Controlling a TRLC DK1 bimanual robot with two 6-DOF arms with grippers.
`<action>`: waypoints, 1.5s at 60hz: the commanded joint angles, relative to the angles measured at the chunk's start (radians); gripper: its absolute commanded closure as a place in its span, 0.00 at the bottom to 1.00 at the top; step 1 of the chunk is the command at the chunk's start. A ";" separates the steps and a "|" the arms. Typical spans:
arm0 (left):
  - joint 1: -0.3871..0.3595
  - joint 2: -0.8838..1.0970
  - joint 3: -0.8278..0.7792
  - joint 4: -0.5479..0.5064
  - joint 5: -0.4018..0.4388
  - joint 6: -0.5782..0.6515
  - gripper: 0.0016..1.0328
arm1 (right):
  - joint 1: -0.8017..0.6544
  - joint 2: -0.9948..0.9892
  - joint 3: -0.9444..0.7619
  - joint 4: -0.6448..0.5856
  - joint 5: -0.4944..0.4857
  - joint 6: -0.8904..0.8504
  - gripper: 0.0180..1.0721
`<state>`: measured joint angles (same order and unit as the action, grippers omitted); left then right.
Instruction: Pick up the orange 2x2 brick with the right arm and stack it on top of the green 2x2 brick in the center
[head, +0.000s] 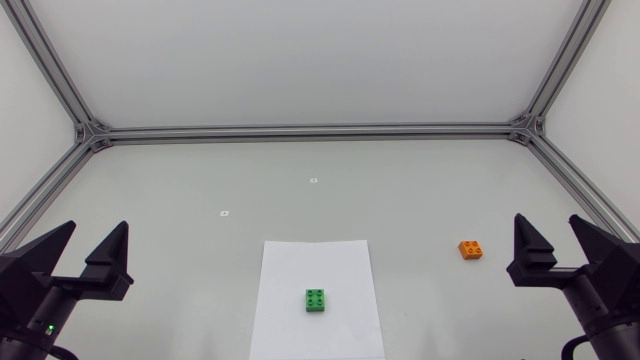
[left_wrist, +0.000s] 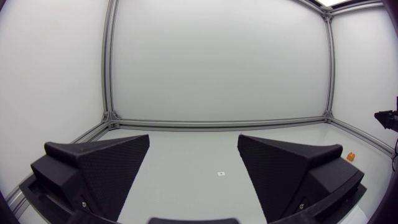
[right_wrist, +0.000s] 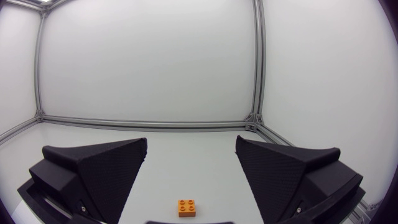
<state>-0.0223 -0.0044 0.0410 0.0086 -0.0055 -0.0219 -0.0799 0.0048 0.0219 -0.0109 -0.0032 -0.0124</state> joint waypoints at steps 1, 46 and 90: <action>0.004 -0.008 -0.041 -0.013 0.004 0.013 0.04 | 0.008 -0.011 -0.022 0.002 -0.003 -0.015 0.04; 0.004 -0.008 -0.041 -0.015 0.004 0.013 0.04 | 0.034 0.193 0.340 -0.216 -0.050 -0.014 0.04; 0.004 -0.008 -0.041 -0.015 0.004 0.013 0.04 | -0.050 1.115 1.037 -0.956 -0.089 -0.024 0.04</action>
<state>-0.0223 -0.0044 0.0410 0.0086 -0.0055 -0.0219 -0.1272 1.0431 1.0161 -0.9279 -0.0803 -0.0124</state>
